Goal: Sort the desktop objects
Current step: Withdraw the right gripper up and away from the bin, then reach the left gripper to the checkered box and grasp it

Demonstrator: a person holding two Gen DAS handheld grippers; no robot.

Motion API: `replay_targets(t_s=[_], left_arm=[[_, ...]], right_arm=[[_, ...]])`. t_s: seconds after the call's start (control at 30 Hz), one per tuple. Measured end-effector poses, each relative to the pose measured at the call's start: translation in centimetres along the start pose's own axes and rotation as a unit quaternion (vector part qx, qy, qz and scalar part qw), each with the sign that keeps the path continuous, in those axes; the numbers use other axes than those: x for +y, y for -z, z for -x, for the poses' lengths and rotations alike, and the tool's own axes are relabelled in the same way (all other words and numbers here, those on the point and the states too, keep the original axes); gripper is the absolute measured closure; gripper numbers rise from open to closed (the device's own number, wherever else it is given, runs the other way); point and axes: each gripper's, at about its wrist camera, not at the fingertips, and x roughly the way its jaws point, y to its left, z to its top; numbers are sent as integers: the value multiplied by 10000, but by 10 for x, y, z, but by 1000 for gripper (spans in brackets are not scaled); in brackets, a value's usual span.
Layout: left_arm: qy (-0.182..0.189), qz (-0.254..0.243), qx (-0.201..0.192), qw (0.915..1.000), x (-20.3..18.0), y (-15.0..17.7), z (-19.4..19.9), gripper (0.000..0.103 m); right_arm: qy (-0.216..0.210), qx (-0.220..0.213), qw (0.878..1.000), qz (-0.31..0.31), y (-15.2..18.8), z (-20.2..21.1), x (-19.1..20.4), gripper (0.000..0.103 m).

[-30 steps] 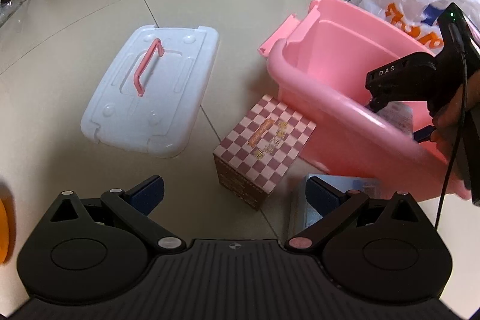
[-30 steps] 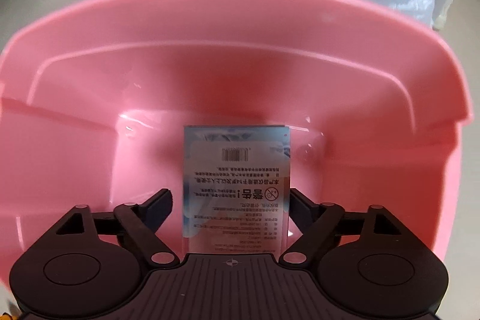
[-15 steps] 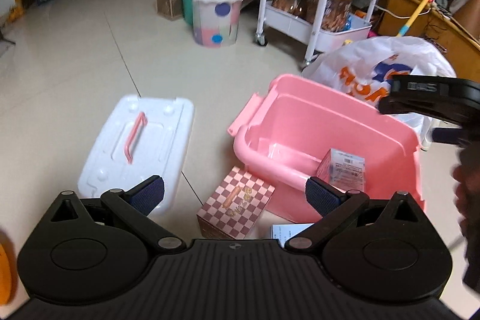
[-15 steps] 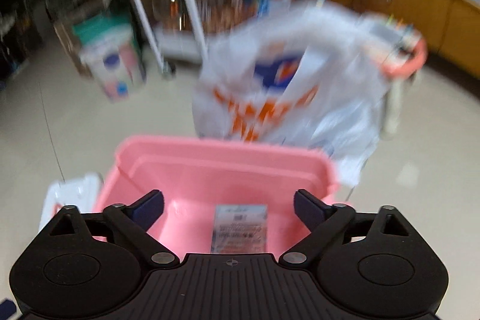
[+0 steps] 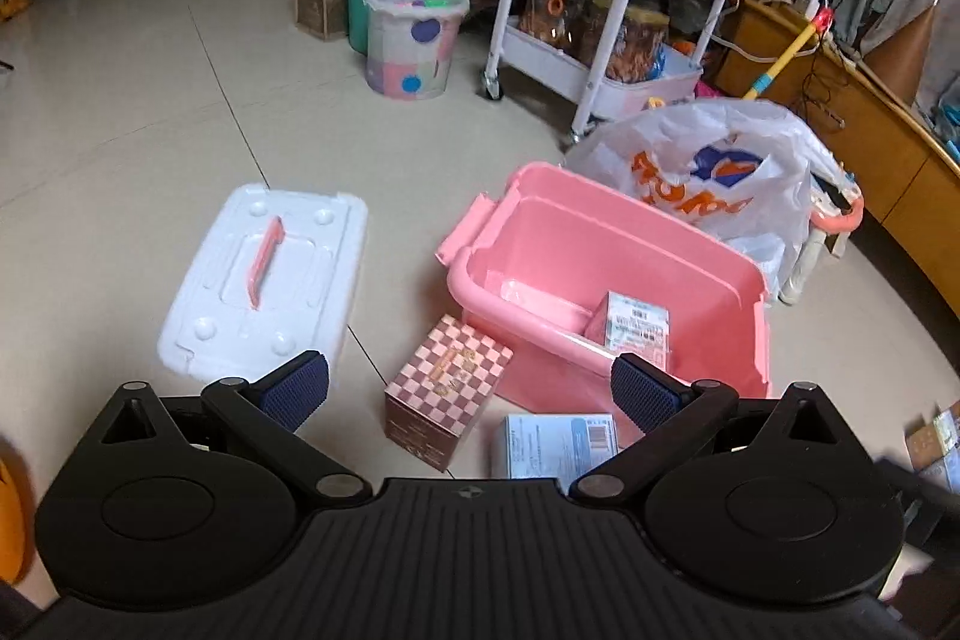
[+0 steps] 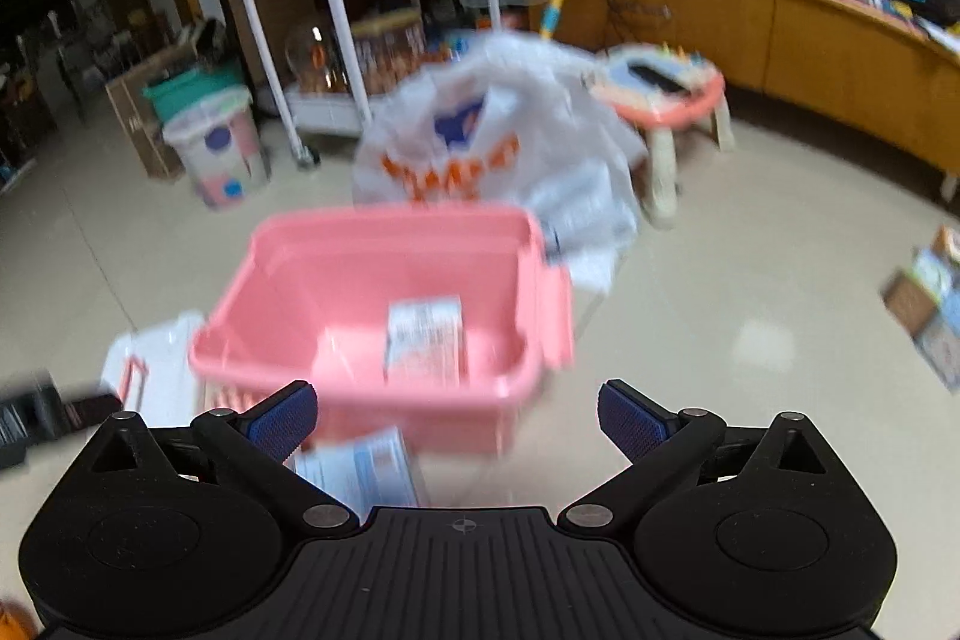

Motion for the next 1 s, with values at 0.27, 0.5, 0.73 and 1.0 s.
replay_targets(t_s=[0.27, 0.5, 0.73, 1.0], left_arm=[[339, 184, 120, 9992, 6, 3, -2, 0], [-11, 17, 409, 9992, 12, 4, -46, 0], [-109, -418, 689, 9967, 18, 0, -94, 1], [164, -843, 942, 9918, 13, 8, -136, 6]], right_arm=[[79, 435, 9984, -359, 43, 8, -17, 4], [-81, 746, 9963, -429, 67, -17, -15, 4], [-203, 953, 9938, -541, 79, -49, -15, 4], [-347, 1013, 9903, -886, 85, -72, -14, 4]])
